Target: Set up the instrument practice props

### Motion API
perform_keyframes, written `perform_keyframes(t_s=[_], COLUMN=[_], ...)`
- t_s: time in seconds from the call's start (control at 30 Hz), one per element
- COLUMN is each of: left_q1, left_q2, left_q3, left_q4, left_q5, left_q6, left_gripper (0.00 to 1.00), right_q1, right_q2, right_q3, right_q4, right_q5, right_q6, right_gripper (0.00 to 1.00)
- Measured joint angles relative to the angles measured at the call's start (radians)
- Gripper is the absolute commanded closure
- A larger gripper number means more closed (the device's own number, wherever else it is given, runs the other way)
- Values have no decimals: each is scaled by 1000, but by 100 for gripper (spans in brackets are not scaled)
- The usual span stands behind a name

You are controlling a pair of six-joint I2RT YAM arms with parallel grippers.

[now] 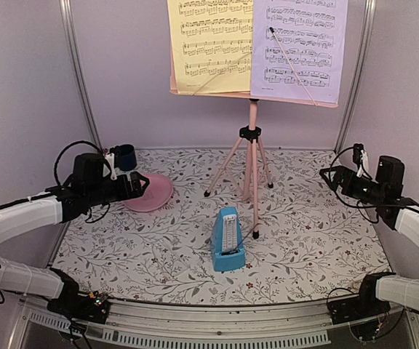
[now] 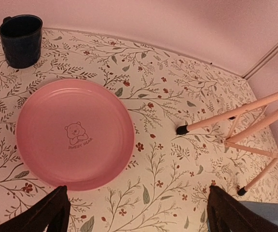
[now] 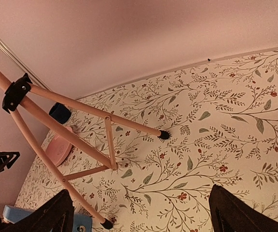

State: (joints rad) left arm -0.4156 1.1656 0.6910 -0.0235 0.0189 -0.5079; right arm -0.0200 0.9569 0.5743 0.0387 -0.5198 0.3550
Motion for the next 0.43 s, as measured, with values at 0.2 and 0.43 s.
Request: perform_keyframes(t_s=[0.2, 0.43], left_q1=[8, 10], left_q2=[0, 5], left_q3=[-40, -40], left_q4=[3, 3], left_q5=[19, 18], left_q6=[-20, -36], left_gripper=[1, 1], right_q1=[0, 0], right_q2=[0, 0], right_q3=[-10, -13], right_q4=[11, 14], right_q5=[0, 1], right_q6=[-4, -12], right_gripper=[1, 1])
